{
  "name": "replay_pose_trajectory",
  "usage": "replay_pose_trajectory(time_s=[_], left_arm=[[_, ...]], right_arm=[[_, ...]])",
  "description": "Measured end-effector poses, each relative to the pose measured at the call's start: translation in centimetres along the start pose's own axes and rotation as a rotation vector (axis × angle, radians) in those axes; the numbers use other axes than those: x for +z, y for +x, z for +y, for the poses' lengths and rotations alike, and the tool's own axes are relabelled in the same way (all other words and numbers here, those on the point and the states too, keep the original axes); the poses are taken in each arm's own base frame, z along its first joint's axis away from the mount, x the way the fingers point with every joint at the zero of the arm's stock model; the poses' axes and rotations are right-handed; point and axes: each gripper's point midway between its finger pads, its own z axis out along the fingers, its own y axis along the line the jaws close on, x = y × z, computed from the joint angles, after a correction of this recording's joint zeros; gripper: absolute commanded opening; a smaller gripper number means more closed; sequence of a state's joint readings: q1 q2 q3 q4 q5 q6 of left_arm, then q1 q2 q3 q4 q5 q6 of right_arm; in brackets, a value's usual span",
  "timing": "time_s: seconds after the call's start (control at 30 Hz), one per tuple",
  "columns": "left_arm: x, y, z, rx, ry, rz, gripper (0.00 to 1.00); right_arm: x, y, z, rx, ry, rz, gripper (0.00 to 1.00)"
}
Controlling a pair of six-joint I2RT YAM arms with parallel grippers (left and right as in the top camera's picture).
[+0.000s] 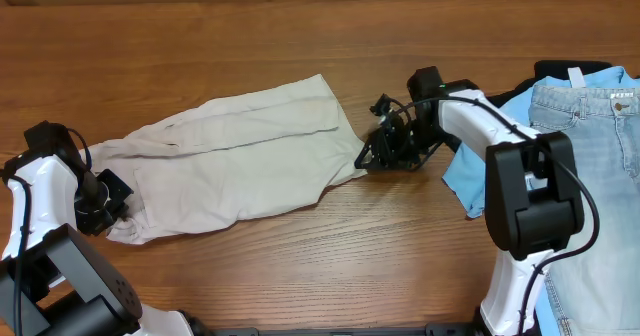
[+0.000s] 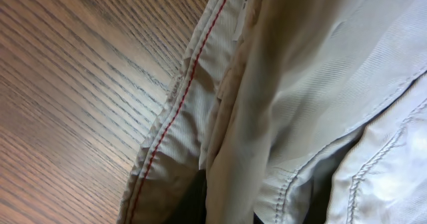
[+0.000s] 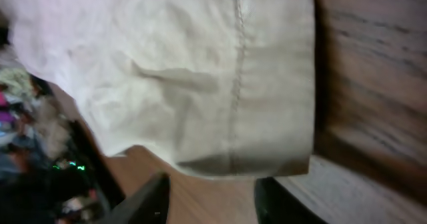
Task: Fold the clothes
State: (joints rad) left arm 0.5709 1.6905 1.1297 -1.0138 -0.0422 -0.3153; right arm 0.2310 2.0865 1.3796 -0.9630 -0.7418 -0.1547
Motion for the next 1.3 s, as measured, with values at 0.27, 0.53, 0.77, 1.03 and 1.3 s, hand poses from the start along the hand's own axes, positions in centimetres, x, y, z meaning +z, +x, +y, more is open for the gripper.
replay_pose_trajectory(time_s=[0.27,0.53,0.77,1.03,1.3], left_arm=[[0.0,-0.1,0.1,0.001,-0.008,-0.004,0.09],[0.0,-0.2,0.2,0.001,-0.015,-0.008,0.11],[0.0,-0.3,0.3,0.001,-0.020,-0.014,0.12],[0.0,-0.3,0.3,0.001,-0.020,-0.014,0.14],[0.0,-0.4,0.3,0.001,-0.022,-0.018,0.15]], right_arm=[[1.0,1.2,-0.4,0.035,0.092,0.060,0.06],[-0.4,1.7,-1.2,0.089,0.142,0.081,0.50],[1.5,0.7,-1.2,0.040,0.235,0.055,0.29],[1.6,0.4,-1.7,0.069,0.316,0.022,0.50],[2.0,-0.3,-1.3,0.056,0.278,-0.013,0.33]])
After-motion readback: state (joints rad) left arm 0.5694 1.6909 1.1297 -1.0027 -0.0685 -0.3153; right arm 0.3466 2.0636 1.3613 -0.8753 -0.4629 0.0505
